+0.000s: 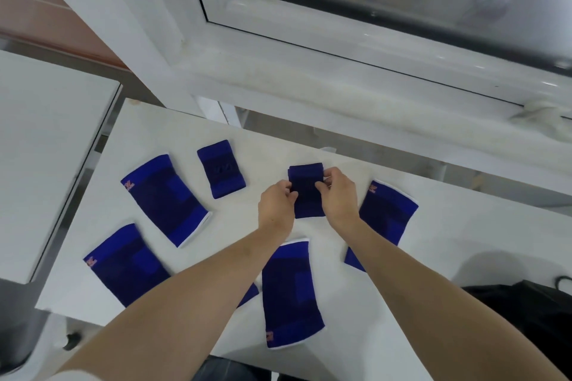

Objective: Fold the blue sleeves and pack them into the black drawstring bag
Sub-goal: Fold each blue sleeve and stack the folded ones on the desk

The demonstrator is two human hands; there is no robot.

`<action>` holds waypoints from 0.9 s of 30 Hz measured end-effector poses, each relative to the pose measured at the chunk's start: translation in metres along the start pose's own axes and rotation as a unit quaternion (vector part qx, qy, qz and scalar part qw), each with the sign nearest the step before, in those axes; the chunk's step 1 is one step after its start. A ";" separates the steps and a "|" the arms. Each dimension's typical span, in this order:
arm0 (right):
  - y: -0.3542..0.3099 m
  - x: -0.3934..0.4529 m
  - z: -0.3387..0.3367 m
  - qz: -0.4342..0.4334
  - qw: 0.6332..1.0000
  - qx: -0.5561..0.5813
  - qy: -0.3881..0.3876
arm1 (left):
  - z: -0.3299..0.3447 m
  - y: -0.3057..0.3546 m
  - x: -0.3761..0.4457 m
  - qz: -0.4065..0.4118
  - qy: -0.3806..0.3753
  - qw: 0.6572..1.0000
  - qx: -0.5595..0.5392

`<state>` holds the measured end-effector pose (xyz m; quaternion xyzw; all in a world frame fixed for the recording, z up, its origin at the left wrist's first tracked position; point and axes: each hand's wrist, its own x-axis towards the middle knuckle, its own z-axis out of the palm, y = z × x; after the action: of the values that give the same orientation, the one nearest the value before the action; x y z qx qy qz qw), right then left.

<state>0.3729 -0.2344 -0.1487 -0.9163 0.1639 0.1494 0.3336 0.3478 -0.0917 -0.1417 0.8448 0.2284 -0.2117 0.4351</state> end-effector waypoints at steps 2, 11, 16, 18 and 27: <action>0.000 0.001 0.005 -0.003 1.000 -0.010 0.011 | 0.001 -0.002 0.004 0.008 0.008 1.000 0.010; 0.008 0.005 0.015 0.034 0.998 0.025 0.042 | 0.008 0.000 0.008 0.026 0.033 0.999 -0.012; 0.007 0.002 0.013 0.046 0.998 0.038 0.036 | 0.006 0.001 0.002 -0.021 0.010 0.995 -0.097; 0.007 -0.001 0.013 0.050 0.997 0.042 0.028 | 0.006 0.000 0.000 -0.042 0.005 0.992 -0.119; 0.005 -0.011 0.003 0.101 0.981 0.163 -0.004 | 0.004 0.002 -0.003 -0.056 -0.035 0.988 -0.141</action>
<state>0.3607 -0.2337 -0.1493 -0.8274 0.2767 0.1576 0.4626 0.3461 -0.0963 -0.1411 0.7531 0.2874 -0.2305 0.5450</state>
